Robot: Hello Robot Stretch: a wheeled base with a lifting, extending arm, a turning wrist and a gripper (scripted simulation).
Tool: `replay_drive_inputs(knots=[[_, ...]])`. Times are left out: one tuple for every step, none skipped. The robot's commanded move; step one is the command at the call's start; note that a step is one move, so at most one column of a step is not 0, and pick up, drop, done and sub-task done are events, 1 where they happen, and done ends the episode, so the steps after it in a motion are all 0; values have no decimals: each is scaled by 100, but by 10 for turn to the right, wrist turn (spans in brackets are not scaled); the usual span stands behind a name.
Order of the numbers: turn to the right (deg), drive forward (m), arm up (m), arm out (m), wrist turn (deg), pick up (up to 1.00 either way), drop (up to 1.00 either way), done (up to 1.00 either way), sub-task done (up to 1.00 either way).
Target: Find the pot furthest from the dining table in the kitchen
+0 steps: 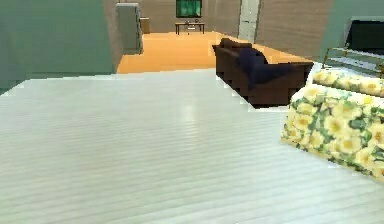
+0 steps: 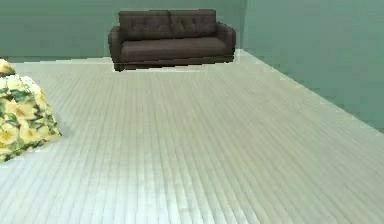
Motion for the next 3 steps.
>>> replay_drive_inputs(knots=[[0,100,0,0,0,0,0,0,0],[0,100,0,0,0,0,0,0,0],[-30,0,0,0,0,0,0,0,0]])
